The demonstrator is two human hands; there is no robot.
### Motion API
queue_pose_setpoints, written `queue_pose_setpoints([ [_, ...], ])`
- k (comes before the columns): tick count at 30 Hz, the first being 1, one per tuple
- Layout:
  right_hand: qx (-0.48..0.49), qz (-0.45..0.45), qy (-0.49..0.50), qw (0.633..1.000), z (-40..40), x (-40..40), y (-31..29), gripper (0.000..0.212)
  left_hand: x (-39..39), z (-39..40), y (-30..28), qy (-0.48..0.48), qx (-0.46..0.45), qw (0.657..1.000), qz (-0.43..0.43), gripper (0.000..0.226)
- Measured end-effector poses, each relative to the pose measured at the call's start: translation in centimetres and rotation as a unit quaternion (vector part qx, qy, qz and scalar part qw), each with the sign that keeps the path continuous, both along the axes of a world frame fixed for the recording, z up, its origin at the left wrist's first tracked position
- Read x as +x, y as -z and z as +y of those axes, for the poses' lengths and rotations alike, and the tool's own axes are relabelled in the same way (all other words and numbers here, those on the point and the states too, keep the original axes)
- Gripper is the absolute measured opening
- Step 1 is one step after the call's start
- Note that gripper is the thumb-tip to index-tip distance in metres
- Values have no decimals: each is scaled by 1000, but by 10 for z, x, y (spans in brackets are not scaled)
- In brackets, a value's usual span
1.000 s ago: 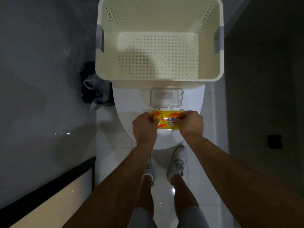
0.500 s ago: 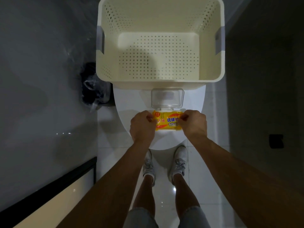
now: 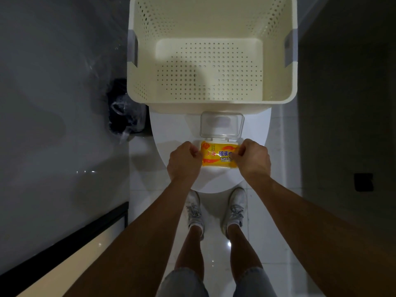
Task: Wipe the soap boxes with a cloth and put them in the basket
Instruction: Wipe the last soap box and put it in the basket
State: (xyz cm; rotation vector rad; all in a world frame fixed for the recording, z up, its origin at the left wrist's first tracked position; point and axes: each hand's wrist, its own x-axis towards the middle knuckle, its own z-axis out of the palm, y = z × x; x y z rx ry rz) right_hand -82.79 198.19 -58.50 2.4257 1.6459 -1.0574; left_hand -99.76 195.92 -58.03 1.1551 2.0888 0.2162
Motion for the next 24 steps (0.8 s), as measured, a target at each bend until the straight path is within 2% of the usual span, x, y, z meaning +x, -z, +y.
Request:
queue_pose_setpoints([
  [3,0,13,7,1000,-1,3,0,18,-5,-4,3,20,-7,999,-45,25],
  [9,-10,22,11,1000,2,0,-3,19,-6,1,5,36,-1,999,-39,20],
  [14,33,70,38,996,11,8,-9,38,-8,21,-3,26,12,995,-94,49],
  [17,47,148,90,984,18,11,-14,50,-3,37,-12,-1,18,988,-153,66],
  [19,53,197,123,971,20,13,-16,54,-1,40,-19,-10,29,987,-156,57],
  [22,83,225,190,952,15,18,-19,39,-2,33,-31,-38,76,988,-130,33],
  [24,96,227,220,944,10,20,-23,34,-3,24,-37,-48,88,987,-123,30],
])
